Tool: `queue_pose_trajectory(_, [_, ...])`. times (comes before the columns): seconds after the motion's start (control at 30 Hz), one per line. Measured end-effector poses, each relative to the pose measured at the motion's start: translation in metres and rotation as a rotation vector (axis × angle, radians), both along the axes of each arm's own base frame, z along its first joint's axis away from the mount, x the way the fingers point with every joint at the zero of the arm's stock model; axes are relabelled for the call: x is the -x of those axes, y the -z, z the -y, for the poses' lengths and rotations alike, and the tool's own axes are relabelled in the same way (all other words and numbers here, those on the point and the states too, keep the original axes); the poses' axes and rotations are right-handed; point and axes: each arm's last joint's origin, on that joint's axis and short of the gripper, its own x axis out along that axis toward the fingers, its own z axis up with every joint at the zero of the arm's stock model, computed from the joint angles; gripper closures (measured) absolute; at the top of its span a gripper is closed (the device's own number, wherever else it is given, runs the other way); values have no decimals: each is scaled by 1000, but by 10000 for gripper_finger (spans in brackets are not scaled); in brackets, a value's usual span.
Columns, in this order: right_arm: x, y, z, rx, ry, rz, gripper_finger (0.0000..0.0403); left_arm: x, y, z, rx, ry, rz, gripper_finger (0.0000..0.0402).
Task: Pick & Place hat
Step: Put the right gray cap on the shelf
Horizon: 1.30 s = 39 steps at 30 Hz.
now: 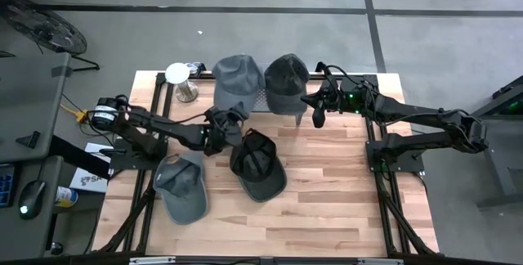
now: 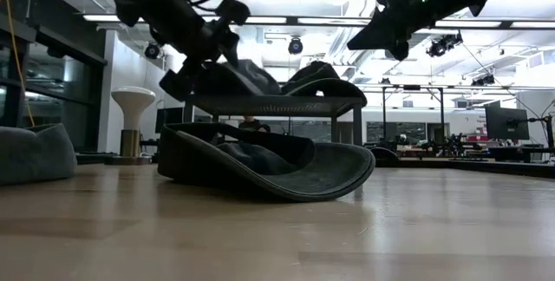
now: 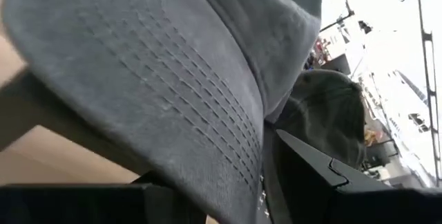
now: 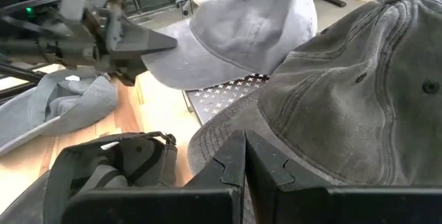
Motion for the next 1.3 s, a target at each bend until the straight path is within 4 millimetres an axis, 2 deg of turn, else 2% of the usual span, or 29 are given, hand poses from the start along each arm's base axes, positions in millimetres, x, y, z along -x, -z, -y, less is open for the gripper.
queue_pose_trajectory(0.13, [0,0,0,-16,5,5,403,-2,0,-7,44,46,12,256])
queue_pose_trajectory(0.73, [0,0,0,-16,6,5,403,-4,-1,-5,71,98,23,255])
queue_pose_trajectory(1.1, [0,0,0,-13,5,3,403,-2,-7,-5,84,119,44,182])
queue_pose_trajectory(1.3, [0,1,0,-17,5,-3,403,7,-16,-5,90,127,21,172])
